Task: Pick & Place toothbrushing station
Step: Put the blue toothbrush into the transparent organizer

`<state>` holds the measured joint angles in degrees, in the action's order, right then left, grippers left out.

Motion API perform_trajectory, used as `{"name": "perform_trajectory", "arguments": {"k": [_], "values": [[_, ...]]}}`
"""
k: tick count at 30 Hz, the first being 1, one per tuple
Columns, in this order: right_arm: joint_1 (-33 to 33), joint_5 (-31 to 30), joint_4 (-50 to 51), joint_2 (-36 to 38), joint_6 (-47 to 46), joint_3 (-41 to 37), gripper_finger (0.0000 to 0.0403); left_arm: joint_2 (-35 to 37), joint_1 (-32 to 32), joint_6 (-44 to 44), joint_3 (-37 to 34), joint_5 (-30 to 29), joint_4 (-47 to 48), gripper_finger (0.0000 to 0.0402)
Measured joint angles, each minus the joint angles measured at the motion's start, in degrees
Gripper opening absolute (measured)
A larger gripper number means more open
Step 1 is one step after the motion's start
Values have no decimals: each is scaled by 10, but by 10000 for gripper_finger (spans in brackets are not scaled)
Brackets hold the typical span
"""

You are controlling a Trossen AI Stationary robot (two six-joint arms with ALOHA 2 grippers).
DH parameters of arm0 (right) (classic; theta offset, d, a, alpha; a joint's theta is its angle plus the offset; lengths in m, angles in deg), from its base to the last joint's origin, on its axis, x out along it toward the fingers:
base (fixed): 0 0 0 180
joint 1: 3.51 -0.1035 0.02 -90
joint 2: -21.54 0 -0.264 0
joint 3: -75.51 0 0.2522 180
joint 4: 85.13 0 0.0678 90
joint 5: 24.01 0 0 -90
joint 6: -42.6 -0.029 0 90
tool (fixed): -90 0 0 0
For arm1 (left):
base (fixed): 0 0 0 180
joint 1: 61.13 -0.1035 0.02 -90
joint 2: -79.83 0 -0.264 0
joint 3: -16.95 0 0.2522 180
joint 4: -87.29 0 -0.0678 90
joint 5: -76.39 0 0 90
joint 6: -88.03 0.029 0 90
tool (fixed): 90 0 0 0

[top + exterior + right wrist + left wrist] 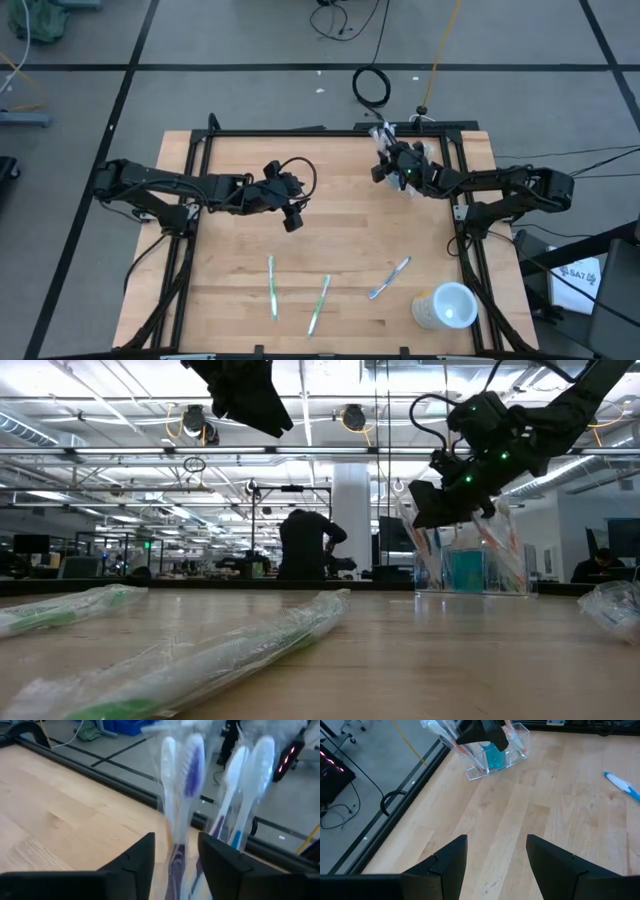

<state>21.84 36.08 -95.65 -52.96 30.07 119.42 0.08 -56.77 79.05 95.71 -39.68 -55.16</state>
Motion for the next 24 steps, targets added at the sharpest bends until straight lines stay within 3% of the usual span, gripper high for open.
{"name": "perform_trajectory", "arguments": {"k": [13, 16, 20, 24], "values": [[-74, -2, -63, 64, 79, 0, 154, 0, 0, 2, 0, 0, 0, 212], [-86, -10, -45, 81, 85, 0, 151, 0, 0, 1, 0, 0, 0, 212], [-95, -73, 20, 84, 98, 0, 151, 0, 0, -2, 0, 0, 0, 212], [-96, -57, 62, 84, 82, 0, 151, 0, 0, -4, 0, 0, 0, 212]]}}
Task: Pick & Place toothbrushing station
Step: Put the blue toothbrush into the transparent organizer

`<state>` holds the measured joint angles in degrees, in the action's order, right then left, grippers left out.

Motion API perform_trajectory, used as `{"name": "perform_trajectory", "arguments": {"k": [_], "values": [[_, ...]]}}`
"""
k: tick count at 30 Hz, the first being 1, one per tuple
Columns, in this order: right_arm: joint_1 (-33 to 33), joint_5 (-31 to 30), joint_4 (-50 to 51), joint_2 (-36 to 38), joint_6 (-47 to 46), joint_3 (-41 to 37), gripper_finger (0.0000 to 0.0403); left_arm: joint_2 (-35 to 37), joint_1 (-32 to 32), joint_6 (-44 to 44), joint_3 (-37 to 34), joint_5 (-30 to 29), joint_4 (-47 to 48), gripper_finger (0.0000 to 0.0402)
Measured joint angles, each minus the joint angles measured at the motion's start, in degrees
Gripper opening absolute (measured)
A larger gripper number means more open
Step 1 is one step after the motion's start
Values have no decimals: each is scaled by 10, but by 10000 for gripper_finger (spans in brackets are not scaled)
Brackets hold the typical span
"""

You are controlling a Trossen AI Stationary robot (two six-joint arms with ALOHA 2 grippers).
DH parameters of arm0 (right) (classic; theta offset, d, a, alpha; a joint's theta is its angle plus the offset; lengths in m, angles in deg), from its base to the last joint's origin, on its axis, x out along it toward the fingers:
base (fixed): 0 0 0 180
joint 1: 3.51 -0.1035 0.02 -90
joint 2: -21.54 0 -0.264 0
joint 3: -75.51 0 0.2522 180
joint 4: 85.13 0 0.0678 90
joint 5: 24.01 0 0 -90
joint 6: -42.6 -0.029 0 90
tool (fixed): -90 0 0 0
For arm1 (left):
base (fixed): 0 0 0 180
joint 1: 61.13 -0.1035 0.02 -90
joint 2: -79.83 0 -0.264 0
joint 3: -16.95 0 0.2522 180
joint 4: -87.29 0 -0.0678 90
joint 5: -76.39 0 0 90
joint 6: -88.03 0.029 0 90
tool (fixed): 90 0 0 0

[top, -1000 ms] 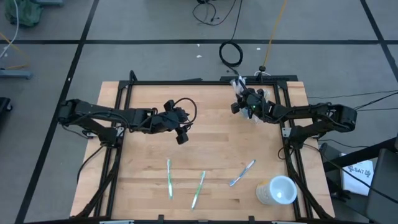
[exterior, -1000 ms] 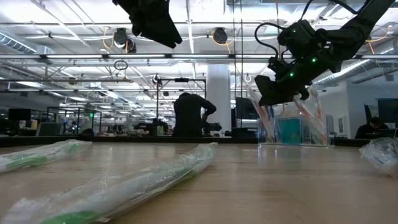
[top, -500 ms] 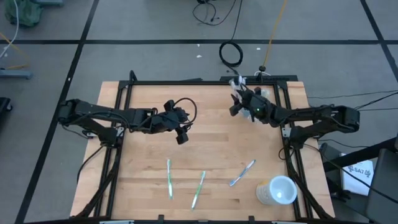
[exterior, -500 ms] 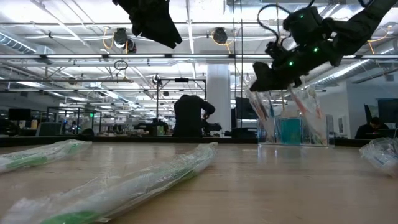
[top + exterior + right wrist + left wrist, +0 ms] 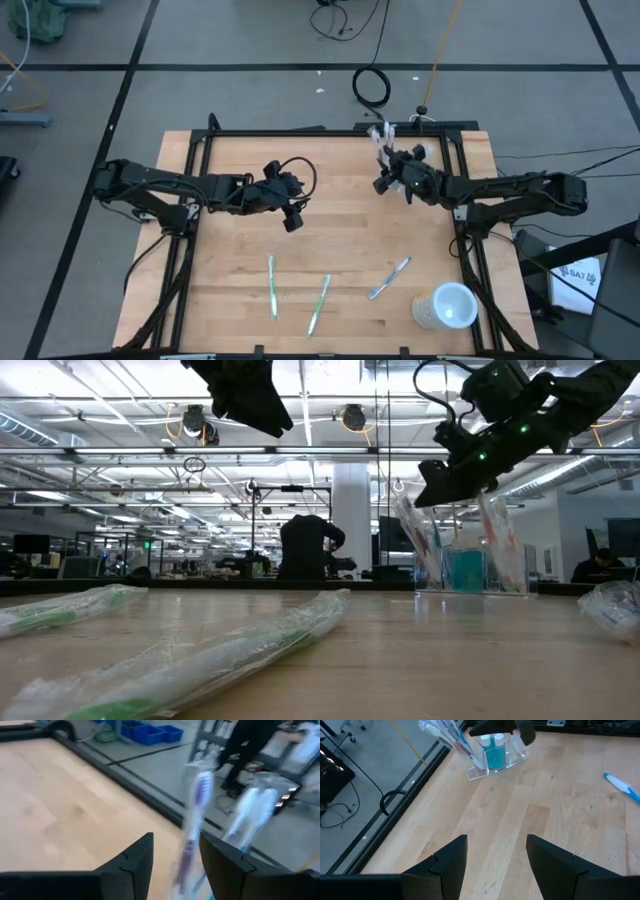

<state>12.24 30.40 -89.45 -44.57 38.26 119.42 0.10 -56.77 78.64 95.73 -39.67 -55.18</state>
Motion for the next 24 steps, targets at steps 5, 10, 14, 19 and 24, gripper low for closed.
{"name": "perform_trajectory", "arguments": {"k": [5, 10, 14, 19, 24], "values": [[7, 62, 7, 19, -84, 0, 151, 0, 0, 0, 0, 0, 0, 212], [40, 190, 43, 53, -186, 0, 151, 0, 0, 0, 0, 0, 0, 212], [48, 192, 62, 69, -202, -8, 151, 0, 0, -1, 0, 1, 0, 212], [46, 196, 57, 102, -220, -18, 151, 0, 0, -1, 0, 2, 0, 212], [26, 210, 57, 159, -194, -18, 150, 0, 0, -1, 0, 3, 0, 212]]}}
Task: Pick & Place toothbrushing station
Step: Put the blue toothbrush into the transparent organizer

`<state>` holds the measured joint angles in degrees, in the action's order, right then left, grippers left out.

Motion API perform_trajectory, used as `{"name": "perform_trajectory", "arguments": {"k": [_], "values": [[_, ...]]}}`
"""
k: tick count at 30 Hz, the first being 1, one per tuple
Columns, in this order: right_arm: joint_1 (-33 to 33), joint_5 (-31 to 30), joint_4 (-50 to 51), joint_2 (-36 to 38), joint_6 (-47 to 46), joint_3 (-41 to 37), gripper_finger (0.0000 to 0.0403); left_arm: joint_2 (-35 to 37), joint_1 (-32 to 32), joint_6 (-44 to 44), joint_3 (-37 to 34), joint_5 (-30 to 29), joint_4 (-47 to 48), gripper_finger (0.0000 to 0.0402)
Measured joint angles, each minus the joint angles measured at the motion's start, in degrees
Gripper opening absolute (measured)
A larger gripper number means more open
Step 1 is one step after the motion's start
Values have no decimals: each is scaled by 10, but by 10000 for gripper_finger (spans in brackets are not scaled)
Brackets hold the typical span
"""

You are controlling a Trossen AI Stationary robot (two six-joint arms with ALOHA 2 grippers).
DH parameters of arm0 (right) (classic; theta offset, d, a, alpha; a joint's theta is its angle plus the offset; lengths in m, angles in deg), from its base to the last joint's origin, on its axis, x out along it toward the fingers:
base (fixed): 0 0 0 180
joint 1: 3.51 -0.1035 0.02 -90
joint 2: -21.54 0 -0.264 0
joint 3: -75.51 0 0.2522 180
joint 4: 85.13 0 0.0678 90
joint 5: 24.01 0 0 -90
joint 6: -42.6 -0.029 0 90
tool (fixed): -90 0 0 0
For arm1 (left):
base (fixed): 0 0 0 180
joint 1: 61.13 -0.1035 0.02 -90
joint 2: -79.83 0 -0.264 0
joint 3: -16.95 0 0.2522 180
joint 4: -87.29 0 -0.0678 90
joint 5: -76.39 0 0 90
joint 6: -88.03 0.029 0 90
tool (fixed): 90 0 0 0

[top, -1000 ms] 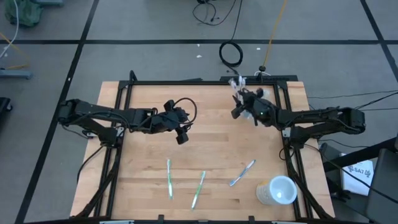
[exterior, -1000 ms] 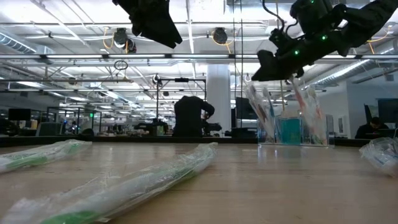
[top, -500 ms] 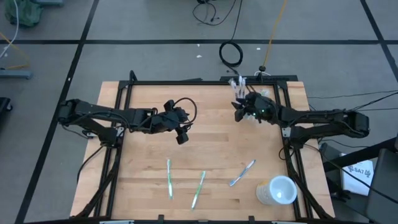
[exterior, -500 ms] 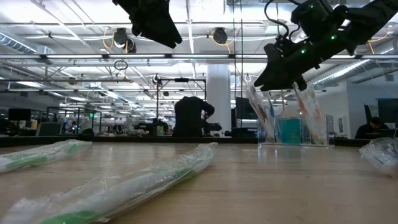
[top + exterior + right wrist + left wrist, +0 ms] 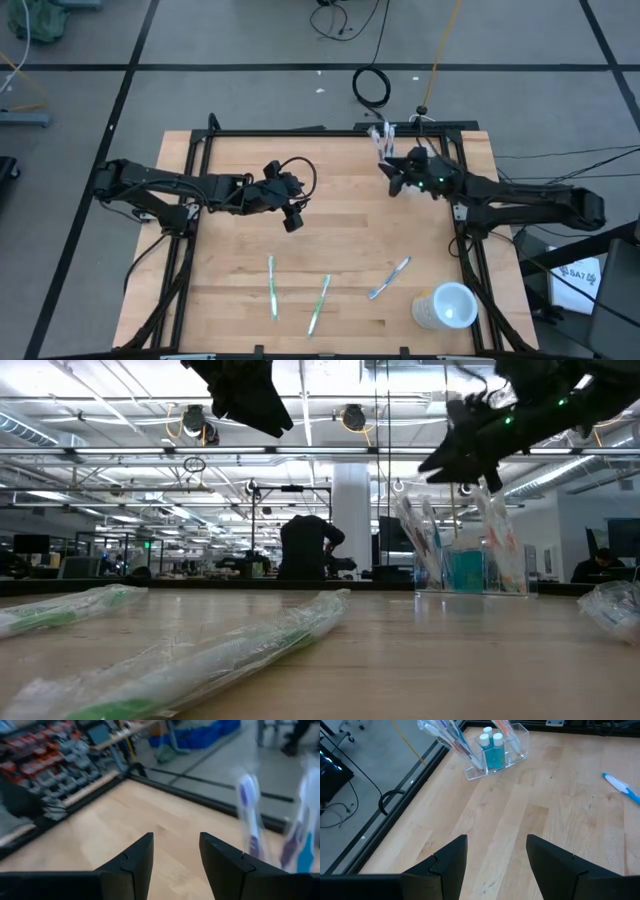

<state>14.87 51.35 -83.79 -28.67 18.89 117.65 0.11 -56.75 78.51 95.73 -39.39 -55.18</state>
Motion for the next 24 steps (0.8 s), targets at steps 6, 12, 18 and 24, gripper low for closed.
{"name": "perform_trajectory", "arguments": {"k": [6, 12, 18, 24], "values": [[-55, 45, 3, 43, 12, 0, 150, 0, 0, 0, 0, 0, 0, 212], [-115, 135, -60, 41, 53, 0, 150, 0, 0, -6, 0, 0, 0, 212], [-182, 151, -140, 10, 137, 0, 150, 0, 0, -33, 0, 3, 0, 212], [-235, 229, -215, -34, 173, 17, 150, 0, 0, -33, 0, 3, -3, 212]]}}
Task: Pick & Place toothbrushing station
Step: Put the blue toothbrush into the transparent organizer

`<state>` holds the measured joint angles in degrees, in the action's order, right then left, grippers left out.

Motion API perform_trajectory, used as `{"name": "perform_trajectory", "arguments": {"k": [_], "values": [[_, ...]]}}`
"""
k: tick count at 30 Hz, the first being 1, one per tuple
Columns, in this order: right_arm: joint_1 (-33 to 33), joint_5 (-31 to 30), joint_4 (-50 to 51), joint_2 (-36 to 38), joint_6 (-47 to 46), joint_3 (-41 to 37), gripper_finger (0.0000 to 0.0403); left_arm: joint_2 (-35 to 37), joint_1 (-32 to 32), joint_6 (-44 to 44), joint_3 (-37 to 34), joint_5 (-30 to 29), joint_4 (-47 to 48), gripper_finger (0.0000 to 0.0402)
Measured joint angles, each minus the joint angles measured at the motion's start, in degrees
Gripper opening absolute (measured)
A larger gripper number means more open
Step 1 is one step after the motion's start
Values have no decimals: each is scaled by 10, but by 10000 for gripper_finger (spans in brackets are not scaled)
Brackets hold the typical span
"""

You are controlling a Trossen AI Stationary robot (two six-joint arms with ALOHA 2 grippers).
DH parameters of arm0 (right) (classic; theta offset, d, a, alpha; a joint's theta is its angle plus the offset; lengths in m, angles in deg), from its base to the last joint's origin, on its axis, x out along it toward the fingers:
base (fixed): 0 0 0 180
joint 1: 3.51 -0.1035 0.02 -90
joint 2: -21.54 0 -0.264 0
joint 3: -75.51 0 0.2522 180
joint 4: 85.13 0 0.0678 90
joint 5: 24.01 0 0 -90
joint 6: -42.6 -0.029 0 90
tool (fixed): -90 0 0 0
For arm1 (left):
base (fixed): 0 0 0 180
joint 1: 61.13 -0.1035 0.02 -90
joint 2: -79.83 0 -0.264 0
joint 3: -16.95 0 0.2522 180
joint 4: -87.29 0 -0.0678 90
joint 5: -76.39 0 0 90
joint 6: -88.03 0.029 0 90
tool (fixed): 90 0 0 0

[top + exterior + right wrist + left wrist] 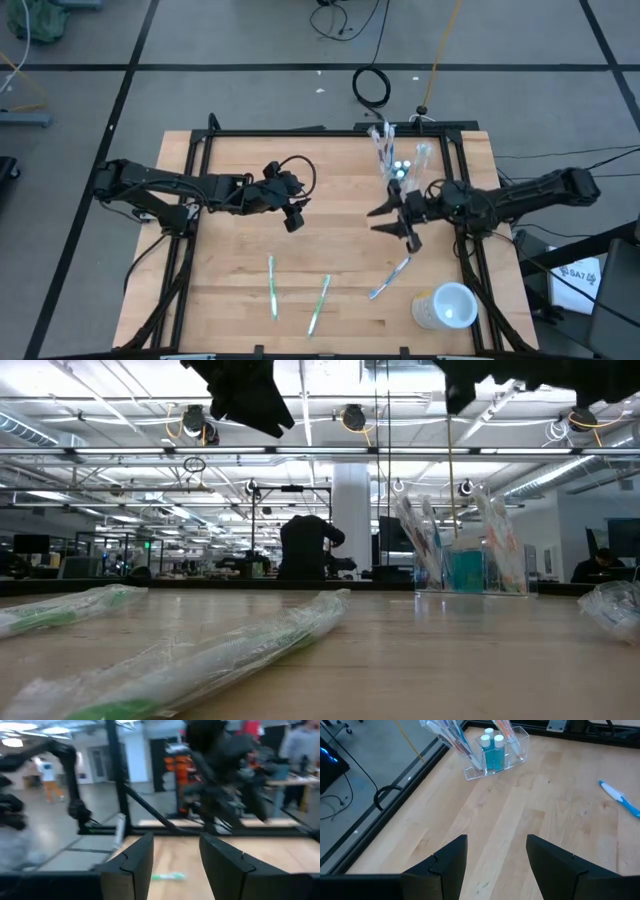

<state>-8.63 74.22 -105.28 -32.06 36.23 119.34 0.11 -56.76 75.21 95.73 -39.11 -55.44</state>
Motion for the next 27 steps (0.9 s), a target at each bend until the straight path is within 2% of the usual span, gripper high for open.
{"name": "perform_trajectory", "arguments": {"k": [7, 15, 18, 24, 27], "values": [[-59, -6, 73, -83, 15, 80, 150, 0, 0, 0, 0, 0, -2, 212], [-116, -7, 267, -189, 85, 200, 150, 0, 0, -7, 0, 1, -2, 212], [-135, -6, 293, -215, 85, 210, 150, 0, 0, -12, 0, 1, -2, 212], [-183, -6, 395, -263, -4, 210, 150, -5, 0, -12, 0, 1, -1, 212], [-203, -5, 452, -287, -4, 210, 150, -11, -1, -12, 0, 0, -10, 212]]}}
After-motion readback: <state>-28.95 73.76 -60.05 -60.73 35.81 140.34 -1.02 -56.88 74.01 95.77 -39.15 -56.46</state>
